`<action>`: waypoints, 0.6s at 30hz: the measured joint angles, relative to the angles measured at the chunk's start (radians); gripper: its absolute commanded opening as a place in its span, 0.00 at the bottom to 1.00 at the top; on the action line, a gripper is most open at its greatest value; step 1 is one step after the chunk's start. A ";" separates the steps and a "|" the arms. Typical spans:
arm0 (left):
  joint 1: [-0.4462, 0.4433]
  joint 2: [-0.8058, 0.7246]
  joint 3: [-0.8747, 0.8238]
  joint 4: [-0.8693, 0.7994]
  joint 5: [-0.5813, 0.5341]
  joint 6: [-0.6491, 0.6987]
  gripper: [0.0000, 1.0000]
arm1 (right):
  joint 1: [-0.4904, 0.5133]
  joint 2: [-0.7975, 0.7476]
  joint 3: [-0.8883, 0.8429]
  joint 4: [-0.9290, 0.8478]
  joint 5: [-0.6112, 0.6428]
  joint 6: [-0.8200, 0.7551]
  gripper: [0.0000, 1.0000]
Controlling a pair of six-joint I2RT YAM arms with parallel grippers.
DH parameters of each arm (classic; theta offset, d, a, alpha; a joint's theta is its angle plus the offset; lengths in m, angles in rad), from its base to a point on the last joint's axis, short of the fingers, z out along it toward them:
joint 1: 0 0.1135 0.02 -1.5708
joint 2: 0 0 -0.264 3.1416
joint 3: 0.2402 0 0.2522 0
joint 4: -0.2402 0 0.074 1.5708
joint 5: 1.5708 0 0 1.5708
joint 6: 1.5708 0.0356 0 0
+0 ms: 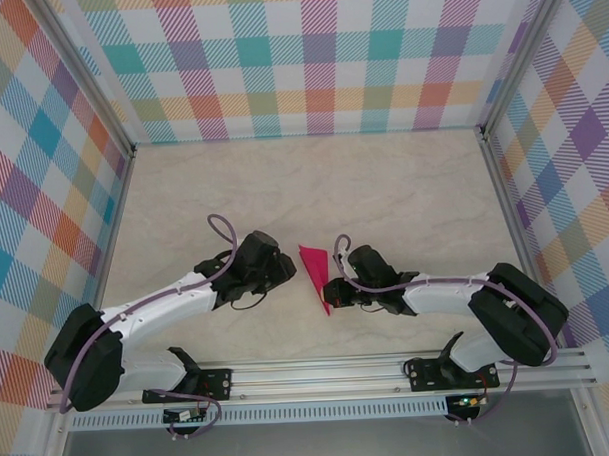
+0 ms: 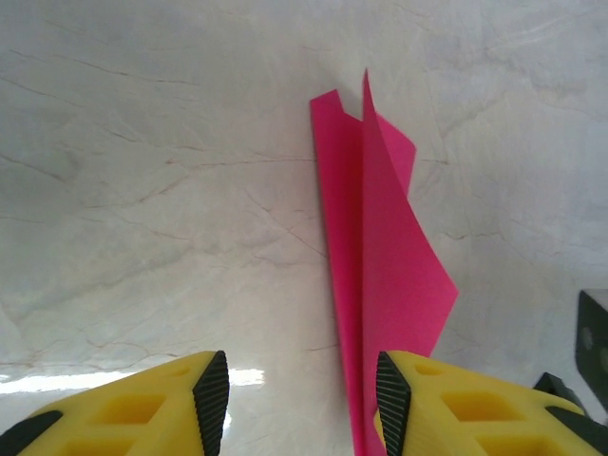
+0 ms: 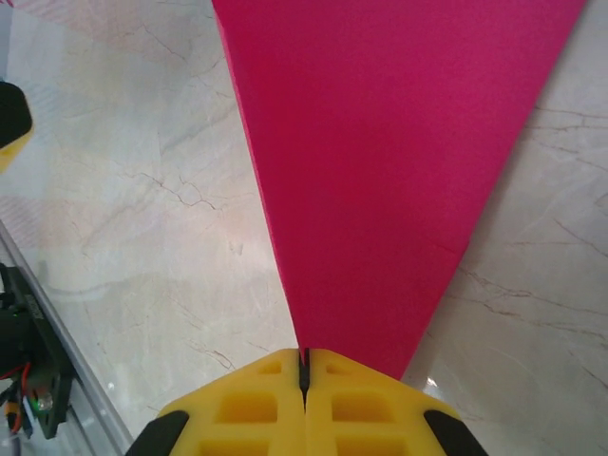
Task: Fold a paper plane with a square sheet of paper (pick it up from the middle)
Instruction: Fold the wing for the fifth time at the center of the table.
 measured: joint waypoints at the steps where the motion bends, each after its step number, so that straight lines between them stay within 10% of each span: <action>1: 0.000 0.008 -0.002 0.023 0.010 -0.002 0.46 | -0.008 0.001 -0.009 0.015 -0.011 0.010 0.01; 18: -0.034 0.266 0.010 0.366 0.161 0.023 0.40 | -0.129 0.098 -0.081 0.185 -0.187 0.204 0.01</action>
